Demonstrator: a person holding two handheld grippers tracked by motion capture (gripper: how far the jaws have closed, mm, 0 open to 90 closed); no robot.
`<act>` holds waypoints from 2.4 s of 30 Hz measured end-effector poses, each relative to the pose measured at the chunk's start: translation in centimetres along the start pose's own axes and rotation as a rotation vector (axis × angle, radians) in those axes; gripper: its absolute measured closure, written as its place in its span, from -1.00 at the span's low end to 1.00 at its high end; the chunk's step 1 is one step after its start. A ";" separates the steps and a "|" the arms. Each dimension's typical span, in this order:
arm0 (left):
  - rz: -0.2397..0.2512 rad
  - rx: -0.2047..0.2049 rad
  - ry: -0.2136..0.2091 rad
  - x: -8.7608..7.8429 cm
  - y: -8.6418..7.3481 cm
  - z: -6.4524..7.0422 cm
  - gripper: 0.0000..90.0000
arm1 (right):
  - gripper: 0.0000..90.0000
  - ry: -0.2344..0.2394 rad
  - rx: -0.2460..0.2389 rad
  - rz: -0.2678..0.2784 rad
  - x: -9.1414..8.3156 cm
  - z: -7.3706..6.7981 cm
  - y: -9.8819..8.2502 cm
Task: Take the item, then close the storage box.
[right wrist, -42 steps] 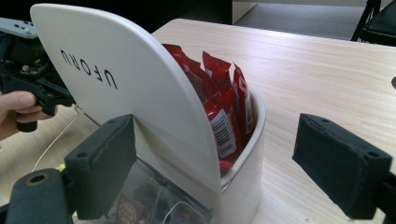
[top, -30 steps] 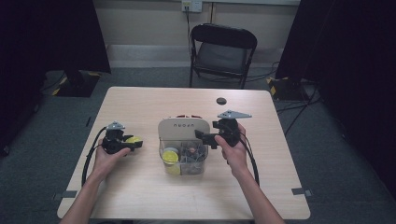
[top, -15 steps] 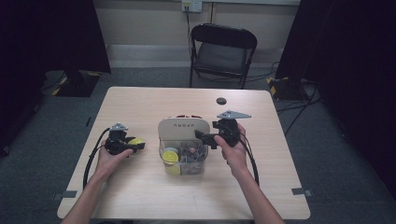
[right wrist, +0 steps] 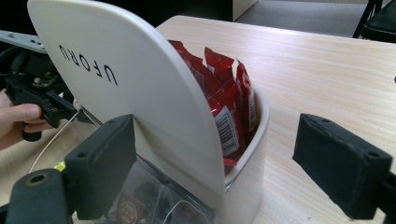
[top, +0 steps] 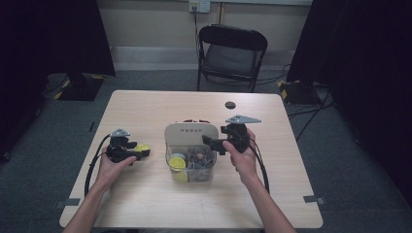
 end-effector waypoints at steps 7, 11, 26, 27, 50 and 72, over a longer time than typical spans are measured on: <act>0.003 0.020 0.015 -1.9 -0.6 0.4 -0.50 | -0.73 0.000 -0.003 -0.005 0.1 -0.1 0.0; -0.008 0.036 0.022 -2.6 -1.5 0.7 -0.52 | -0.71 0.006 0.001 -0.003 0.1 0.0 0.0; -0.057 0.124 0.090 -1.6 -3.8 1.3 -0.61 | -0.66 0.022 -0.027 0.024 -0.4 -0.5 0.5; -0.052 0.134 0.100 -1.5 -3.8 1.4 -0.61 | -0.65 0.026 -0.027 0.026 -0.5 -0.6 0.6; -0.028 0.165 0.146 -1.2 -4.1 1.5 -0.67 | -0.08 0.123 -0.056 0.060 -2.0 -2.2 1.0; -0.026 0.162 0.139 -0.9 -3.8 1.4 -0.69 | -0.32 0.153 -0.095 0.004 -2.1 -3.4 0.0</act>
Point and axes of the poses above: each handheld gripper's, and its own axes: x roughly forward along the jaws, y roughly out of its top, z roughly to its right, the point moved 1 cm from there along x, roughly forward along the jaws, and after that the axes turned 8 degrees about y, right-handed, at the moved point
